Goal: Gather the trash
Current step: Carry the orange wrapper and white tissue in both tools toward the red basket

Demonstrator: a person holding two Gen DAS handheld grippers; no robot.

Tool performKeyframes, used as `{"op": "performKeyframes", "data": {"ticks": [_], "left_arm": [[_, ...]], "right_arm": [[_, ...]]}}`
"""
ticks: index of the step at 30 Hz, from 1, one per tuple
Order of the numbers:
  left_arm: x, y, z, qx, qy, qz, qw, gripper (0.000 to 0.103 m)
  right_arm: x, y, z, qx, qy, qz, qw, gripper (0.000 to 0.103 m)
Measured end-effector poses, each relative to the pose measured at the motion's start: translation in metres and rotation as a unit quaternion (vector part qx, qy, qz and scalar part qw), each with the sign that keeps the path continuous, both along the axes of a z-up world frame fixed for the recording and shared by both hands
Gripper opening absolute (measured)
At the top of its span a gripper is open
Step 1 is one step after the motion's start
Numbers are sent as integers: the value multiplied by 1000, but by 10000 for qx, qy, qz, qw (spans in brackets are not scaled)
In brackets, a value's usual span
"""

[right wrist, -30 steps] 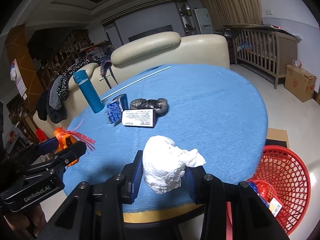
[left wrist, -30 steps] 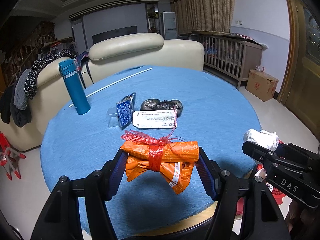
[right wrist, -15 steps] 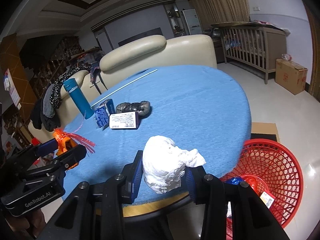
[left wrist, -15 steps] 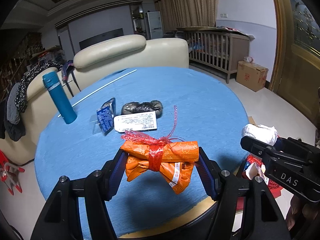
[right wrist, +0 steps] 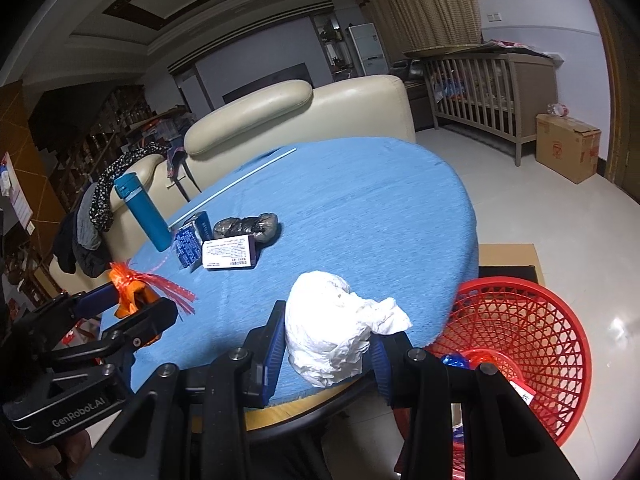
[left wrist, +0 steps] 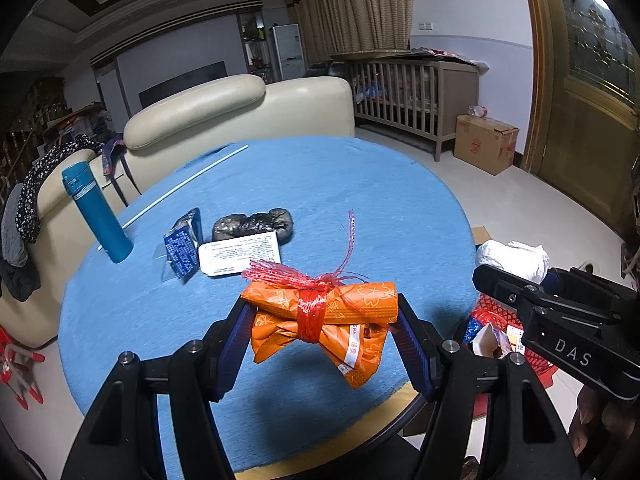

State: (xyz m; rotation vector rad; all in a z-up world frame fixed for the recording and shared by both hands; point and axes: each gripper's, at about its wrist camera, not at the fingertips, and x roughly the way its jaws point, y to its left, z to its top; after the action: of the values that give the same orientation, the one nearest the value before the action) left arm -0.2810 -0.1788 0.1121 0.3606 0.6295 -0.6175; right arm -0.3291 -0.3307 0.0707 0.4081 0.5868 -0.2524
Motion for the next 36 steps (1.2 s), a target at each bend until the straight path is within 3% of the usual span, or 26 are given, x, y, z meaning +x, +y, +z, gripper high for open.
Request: {"op": "performKeyframes", "data": {"ticks": [36], "left_arm": [[-31, -73, -4, 191, 48, -915, 9956, 69]], "right_arm": [[-50, -68, -8, 207, -63, -868, 9960, 41]]}}
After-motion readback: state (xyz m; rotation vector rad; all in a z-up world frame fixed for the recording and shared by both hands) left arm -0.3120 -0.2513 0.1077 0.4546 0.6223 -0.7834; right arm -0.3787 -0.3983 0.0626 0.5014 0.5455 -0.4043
